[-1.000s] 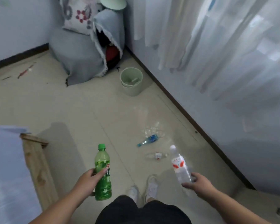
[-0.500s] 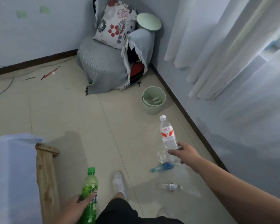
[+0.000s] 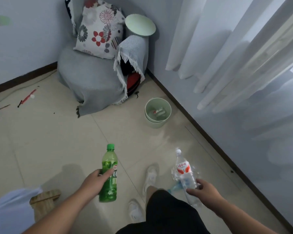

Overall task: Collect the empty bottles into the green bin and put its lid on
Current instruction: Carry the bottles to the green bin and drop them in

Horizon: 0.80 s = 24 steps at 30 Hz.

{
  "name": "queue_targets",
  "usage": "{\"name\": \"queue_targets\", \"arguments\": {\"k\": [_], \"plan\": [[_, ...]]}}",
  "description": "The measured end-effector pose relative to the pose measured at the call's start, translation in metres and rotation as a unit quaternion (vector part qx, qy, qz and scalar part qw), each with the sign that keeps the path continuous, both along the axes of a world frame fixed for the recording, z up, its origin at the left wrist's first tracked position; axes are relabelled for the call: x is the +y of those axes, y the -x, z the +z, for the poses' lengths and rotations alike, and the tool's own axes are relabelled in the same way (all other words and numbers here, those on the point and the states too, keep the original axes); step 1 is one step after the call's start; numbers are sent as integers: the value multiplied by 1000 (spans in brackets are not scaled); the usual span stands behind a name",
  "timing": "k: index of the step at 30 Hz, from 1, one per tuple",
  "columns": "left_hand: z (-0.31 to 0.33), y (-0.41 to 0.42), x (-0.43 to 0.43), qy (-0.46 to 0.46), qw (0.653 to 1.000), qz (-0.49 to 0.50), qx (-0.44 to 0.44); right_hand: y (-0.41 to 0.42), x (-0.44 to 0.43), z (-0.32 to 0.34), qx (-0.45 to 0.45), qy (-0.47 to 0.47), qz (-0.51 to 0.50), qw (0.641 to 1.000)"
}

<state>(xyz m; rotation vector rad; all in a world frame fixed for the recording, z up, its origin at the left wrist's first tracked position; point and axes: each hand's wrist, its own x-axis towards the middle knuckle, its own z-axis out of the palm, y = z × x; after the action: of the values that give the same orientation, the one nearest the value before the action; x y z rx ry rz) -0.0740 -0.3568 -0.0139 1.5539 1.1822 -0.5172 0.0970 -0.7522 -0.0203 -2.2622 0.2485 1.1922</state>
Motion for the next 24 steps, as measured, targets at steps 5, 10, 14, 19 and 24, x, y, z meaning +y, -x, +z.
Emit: {"name": "queue_targets", "arguments": {"k": [5,10,14,19,24], "plan": [[-1,-88,38,-6,999,-52,7,-63,31,-22,6,-10,-25,1000],[7,-145,78,-38,993,-94,57,-159,71,-27,-1,-10,-17,1000],[14,-192,107,-58,991,-100,66,-239,109,-13,-25,-34,-30,999],[8,-281,141,-56,988,-131,66,-319,151,-6,-38,-61,-58,996],[-22,-392,178,-51,973,-218,64,-366,190,-13,-37,-49,-121,991]]}}
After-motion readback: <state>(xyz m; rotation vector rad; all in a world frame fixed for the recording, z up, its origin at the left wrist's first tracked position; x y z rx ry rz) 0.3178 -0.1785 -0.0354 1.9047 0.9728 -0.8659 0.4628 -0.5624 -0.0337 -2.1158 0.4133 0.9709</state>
